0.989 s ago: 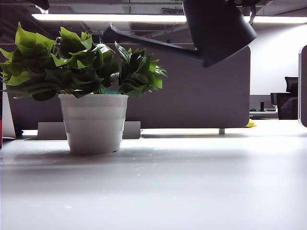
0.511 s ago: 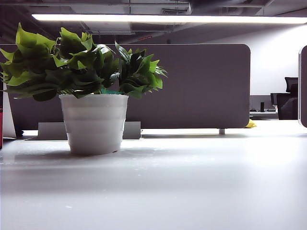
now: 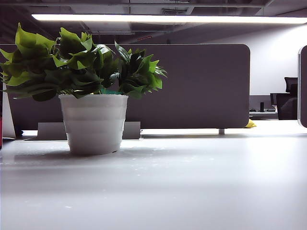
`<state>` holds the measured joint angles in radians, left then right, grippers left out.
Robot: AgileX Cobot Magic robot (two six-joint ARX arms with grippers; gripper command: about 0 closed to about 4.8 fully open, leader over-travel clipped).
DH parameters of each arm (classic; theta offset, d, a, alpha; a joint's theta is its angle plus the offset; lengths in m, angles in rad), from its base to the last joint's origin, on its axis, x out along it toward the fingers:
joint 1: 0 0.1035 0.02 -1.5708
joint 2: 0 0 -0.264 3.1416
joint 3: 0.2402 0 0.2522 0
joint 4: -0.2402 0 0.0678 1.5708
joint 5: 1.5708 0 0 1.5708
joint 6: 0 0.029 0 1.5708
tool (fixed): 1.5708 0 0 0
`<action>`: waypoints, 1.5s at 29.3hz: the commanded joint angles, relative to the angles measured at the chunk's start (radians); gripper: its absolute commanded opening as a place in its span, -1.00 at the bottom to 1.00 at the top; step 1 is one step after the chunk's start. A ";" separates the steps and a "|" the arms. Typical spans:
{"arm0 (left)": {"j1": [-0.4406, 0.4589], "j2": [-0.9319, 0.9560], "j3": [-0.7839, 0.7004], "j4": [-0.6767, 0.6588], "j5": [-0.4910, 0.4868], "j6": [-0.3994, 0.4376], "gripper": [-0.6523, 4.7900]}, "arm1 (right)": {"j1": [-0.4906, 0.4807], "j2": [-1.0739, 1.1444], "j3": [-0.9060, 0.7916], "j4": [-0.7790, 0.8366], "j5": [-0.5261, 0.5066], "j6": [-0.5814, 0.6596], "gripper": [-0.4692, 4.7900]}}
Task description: Pick up the watering can from the table, water the potted plant, and put the can back.
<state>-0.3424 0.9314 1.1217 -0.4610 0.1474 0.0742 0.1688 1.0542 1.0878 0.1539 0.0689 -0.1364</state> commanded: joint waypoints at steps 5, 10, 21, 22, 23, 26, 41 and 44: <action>-0.056 -0.005 0.003 0.063 0.083 0.027 -0.78 | 0.001 -0.065 -0.368 0.450 0.011 0.126 -0.84; -0.154 0.007 -0.028 0.115 0.124 0.076 -0.78 | 0.001 0.003 -0.530 0.611 0.040 0.137 -0.84; -0.255 0.060 -0.134 0.140 0.148 0.071 -0.78 | -0.007 0.319 -0.586 0.910 0.043 0.150 -0.84; -0.255 0.062 -0.134 0.134 0.148 0.071 -0.78 | -0.012 0.350 -0.586 0.952 0.040 0.163 -0.84; -0.256 0.064 -0.134 0.134 0.150 0.071 -0.78 | -0.019 0.382 -0.586 0.996 0.035 0.175 -0.84; -0.261 0.068 -0.134 0.134 0.147 0.071 -0.78 | -0.047 0.467 -0.586 1.092 0.014 0.192 -0.84; -0.261 0.095 -0.135 0.142 0.125 0.076 -0.78 | -0.207 0.644 -0.586 1.160 -0.149 0.258 -0.84; -0.261 0.106 -0.135 0.141 0.122 0.076 -0.78 | -0.216 0.684 -0.586 1.177 -0.157 0.275 -0.84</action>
<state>-0.6014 1.0328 0.9840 -0.3321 0.2714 0.1440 -0.0486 1.7332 0.4911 1.2198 -0.0658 0.0849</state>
